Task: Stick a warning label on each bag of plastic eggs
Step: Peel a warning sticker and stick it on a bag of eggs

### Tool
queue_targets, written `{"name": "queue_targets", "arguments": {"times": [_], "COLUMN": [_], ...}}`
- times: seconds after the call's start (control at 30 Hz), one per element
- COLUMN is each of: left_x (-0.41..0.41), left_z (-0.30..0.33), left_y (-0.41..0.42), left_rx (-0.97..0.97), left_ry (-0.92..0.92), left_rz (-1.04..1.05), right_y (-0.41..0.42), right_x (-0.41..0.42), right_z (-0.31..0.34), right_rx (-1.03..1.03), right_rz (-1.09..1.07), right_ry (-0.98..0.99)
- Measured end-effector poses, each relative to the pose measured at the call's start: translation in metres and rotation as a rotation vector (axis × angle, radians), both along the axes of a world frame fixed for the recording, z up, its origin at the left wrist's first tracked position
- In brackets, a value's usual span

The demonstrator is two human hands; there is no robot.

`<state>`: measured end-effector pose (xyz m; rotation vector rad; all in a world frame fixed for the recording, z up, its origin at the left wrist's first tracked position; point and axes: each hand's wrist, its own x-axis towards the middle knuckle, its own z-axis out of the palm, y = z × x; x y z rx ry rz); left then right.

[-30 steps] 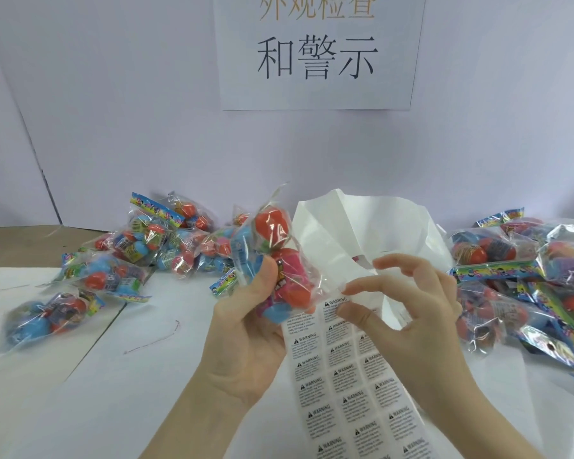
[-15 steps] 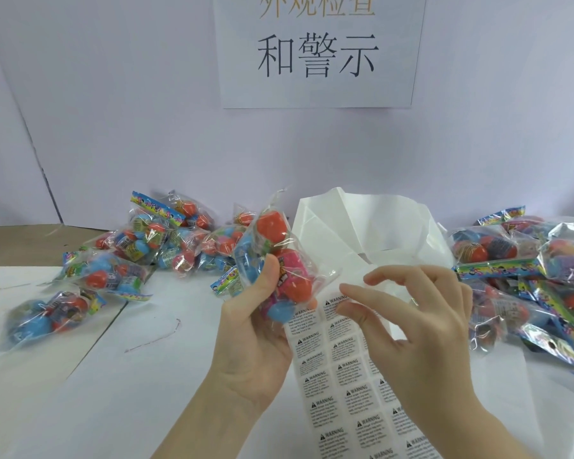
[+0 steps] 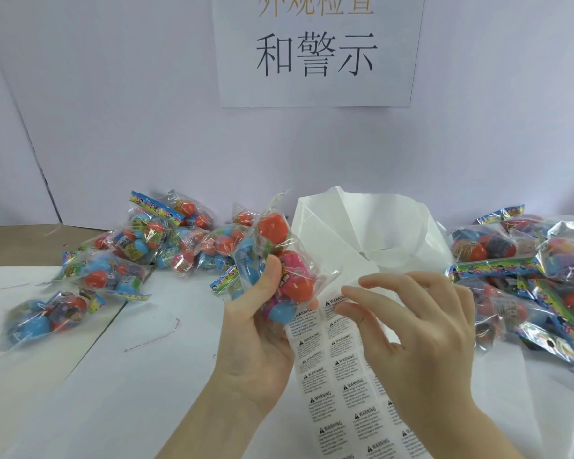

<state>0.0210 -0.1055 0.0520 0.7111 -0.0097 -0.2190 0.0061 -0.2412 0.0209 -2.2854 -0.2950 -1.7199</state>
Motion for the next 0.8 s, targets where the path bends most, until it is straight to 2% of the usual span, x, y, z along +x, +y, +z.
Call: {"name": "queue_targets", "arguments": {"times": [0.37,0.8], "left_x": [-0.0002,0.0007], "left_z": [0.0000,-0.0019], "left_y": [-0.0011,-0.0007], "left_rx": [0.012,0.023], "left_ry": [0.028,0.011], "left_rz": [0.020,0.013], "right_y": [0.0001,0.0035], "right_x": [0.0006,0.0005], "right_z": [0.0012,0.0012], "right_rx": [0.054,0.019], "right_rz": [0.090,0.052], "right_ry": [0.141,0.272]}}
